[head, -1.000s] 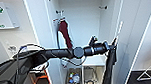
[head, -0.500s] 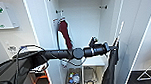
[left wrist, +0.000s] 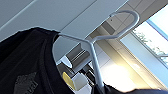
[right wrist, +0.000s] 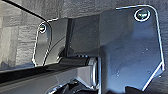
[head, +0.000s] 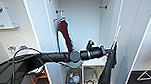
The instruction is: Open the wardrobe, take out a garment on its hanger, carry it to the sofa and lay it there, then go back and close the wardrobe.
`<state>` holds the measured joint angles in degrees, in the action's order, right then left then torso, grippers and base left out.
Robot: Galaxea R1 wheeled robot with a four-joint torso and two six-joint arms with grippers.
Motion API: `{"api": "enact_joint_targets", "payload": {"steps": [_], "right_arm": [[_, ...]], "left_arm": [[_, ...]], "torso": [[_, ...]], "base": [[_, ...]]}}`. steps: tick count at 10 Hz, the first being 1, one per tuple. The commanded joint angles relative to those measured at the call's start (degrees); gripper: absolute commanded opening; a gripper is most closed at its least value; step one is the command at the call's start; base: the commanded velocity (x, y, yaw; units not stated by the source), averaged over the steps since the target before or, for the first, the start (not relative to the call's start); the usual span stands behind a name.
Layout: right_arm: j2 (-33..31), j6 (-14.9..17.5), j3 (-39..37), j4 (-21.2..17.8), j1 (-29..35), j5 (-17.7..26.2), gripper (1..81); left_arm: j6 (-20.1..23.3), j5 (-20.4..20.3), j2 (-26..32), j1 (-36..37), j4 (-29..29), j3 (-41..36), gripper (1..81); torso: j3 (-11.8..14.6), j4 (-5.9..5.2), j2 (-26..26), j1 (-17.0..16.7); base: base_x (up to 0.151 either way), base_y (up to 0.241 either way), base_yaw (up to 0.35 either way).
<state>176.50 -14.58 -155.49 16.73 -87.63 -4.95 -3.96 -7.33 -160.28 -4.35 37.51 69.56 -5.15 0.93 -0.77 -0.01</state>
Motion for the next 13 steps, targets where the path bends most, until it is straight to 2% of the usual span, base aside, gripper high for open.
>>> {"api": "enact_joint_targets", "payload": {"steps": [1,13], "right_arm": [[0.46,0.08,0.29,-0.29,2.23,2.49,81.1],[0.37,-0.19,0.02,-0.29,2.41,2.14,81.1]], "left_arm": [[0.71,-0.94,-0.13,10.02,-2.53,-1.09,1.0],[0.36,-1.02,-0.13,10.02,-2.44,-1.09,1.0]], "torso": [[0.0,0.0,0.0,0.01],[0.0,0.0,0.0,0.01]], "base": [[0.0,0.0,0.0],[0.0,0.0,0.0]]}}
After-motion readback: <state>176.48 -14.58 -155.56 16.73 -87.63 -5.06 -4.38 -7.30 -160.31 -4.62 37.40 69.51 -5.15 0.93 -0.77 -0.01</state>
